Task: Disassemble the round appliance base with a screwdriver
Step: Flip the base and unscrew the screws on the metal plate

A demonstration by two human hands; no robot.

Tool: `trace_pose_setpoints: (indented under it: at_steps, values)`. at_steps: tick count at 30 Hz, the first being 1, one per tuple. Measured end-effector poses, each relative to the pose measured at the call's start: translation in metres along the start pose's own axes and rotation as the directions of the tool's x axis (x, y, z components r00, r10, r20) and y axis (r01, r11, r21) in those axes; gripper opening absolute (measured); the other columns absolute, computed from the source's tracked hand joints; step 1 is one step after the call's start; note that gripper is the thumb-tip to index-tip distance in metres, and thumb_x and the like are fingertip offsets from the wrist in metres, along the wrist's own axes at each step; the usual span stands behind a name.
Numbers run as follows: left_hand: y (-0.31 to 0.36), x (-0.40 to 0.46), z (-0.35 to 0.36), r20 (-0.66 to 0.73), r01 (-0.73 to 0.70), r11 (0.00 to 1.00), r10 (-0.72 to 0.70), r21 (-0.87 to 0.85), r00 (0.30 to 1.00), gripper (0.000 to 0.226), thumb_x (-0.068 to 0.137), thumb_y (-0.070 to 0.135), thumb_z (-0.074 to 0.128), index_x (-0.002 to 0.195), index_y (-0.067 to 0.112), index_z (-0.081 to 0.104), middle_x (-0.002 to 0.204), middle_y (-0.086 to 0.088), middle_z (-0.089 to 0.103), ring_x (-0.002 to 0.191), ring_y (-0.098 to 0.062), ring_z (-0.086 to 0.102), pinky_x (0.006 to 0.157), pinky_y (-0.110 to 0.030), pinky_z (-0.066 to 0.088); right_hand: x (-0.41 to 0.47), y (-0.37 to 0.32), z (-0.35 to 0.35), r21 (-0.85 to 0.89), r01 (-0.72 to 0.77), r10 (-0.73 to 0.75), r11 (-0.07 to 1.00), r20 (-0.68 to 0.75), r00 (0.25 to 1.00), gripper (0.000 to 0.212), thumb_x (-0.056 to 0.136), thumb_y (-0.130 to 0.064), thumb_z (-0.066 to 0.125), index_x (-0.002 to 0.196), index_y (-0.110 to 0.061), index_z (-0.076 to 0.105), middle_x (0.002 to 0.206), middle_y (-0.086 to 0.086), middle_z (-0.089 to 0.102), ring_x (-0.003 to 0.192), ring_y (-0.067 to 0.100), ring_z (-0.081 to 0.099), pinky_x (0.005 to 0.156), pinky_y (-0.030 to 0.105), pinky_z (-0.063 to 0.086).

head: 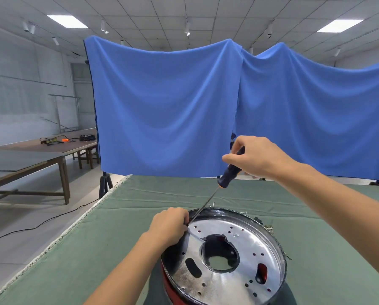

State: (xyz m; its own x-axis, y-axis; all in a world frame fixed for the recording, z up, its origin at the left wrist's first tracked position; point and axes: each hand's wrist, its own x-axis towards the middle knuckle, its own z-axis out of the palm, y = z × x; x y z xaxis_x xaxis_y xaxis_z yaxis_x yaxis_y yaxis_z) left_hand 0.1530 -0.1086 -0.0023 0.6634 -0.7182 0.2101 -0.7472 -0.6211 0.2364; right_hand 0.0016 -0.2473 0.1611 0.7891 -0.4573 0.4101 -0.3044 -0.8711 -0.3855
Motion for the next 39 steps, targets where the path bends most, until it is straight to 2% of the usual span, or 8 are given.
trace_pose_setpoints:
  at_steps: [2,6,10,16,26,32,35,39]
  values:
    - [0.000,0.000,0.000,0.001,-0.015,1.000,0.015,-0.001,1.000,0.009,0.084,0.022,0.056,0.082,0.030,0.052,0.100,0.001,0.065,0.096,-0.025,0.058,0.068,-0.028,0.036,-0.002,0.007,-0.003,0.027,-0.045,0.044,0.999,0.037,0.998,0.018,0.084,-0.033,0.064,0.084,-0.015,0.060,0.076,0.003,0.071,0.051,0.016,0.065,0.043,0.022,0.043]
    - [-0.002,-0.003,0.003,-0.012,-0.030,0.999,0.030,-0.015,0.999,0.019,0.087,0.020,0.052,0.101,0.030,0.060,0.109,0.005,0.064,0.102,-0.024,0.057,0.073,-0.029,0.038,-0.005,0.010,-0.007,0.170,-0.037,0.024,0.985,0.076,0.997,0.021,0.079,-0.012,0.068,0.094,-0.019,0.055,0.089,0.000,0.061,0.068,0.013,0.060,0.049,0.022,0.046]
    - [-0.002,-0.003,0.004,0.012,-0.034,0.999,0.034,-0.043,0.999,0.021,0.088,0.019,0.051,0.101,0.032,0.062,0.108,0.004,0.066,0.102,-0.025,0.058,0.073,-0.030,0.040,-0.008,0.006,-0.005,0.119,0.014,-0.021,0.993,0.059,0.998,0.020,0.078,-0.027,0.070,0.091,-0.020,0.056,0.078,-0.006,0.062,0.058,0.009,0.059,0.042,0.018,0.042]
    - [-0.004,-0.004,0.006,-0.024,-0.005,0.994,0.002,-0.105,1.000,0.014,0.087,0.022,0.057,0.094,0.031,0.065,0.103,0.010,0.067,0.100,-0.020,0.059,0.076,-0.030,0.044,-0.008,0.011,-0.010,0.140,0.047,-0.024,0.989,-0.161,0.987,0.006,0.077,-0.020,0.066,0.077,-0.024,0.062,0.074,-0.007,0.063,0.074,0.019,0.063,0.071,0.040,0.056]
    - [-0.001,-0.003,0.003,-0.025,0.016,1.000,-0.016,0.018,1.000,0.012,0.087,0.018,0.051,0.091,0.024,0.060,0.104,0.000,0.064,0.098,-0.026,0.058,0.072,-0.030,0.039,-0.010,0.038,0.011,0.334,-0.033,0.230,0.942,-0.573,0.787,0.006,0.075,-0.020,0.063,0.071,-0.018,0.060,0.062,-0.009,0.057,0.069,0.024,0.056,0.056,0.029,0.035]
    - [0.001,-0.007,0.003,-0.068,-0.022,0.996,0.028,0.082,0.997,0.015,0.088,0.014,0.045,0.090,0.017,0.059,0.106,-0.001,0.054,0.095,-0.029,0.056,0.076,-0.035,0.042,-0.029,0.063,0.077,0.720,-0.154,0.513,0.677,-0.312,0.799,0.011,0.089,-0.021,0.064,0.080,-0.020,0.060,0.085,0.009,0.068,0.056,0.024,0.066,0.052,0.029,0.055]
    - [0.001,-0.008,0.002,-0.106,-0.038,0.996,0.047,0.081,0.993,0.015,0.088,0.015,0.045,0.089,0.015,0.060,0.104,-0.001,0.053,0.094,-0.027,0.055,0.074,-0.035,0.042,-0.035,0.071,0.101,0.792,-0.256,0.591,0.554,-0.158,0.791,0.006,0.090,-0.019,0.065,0.087,-0.013,0.064,0.081,0.006,0.067,0.053,0.024,0.066,0.067,0.042,0.058]
    - [-0.001,-0.007,0.002,-0.184,-0.068,0.989,0.043,-0.134,0.982,0.011,0.089,0.021,0.054,0.080,0.020,0.058,0.095,0.006,0.052,0.088,-0.016,0.053,0.072,-0.028,0.040,-0.042,0.073,0.116,0.810,-0.273,0.583,0.519,-0.103,0.806,0.004,0.090,-0.016,0.066,0.091,-0.012,0.065,0.088,0.005,0.066,0.061,0.020,0.068,0.059,0.032,0.057]
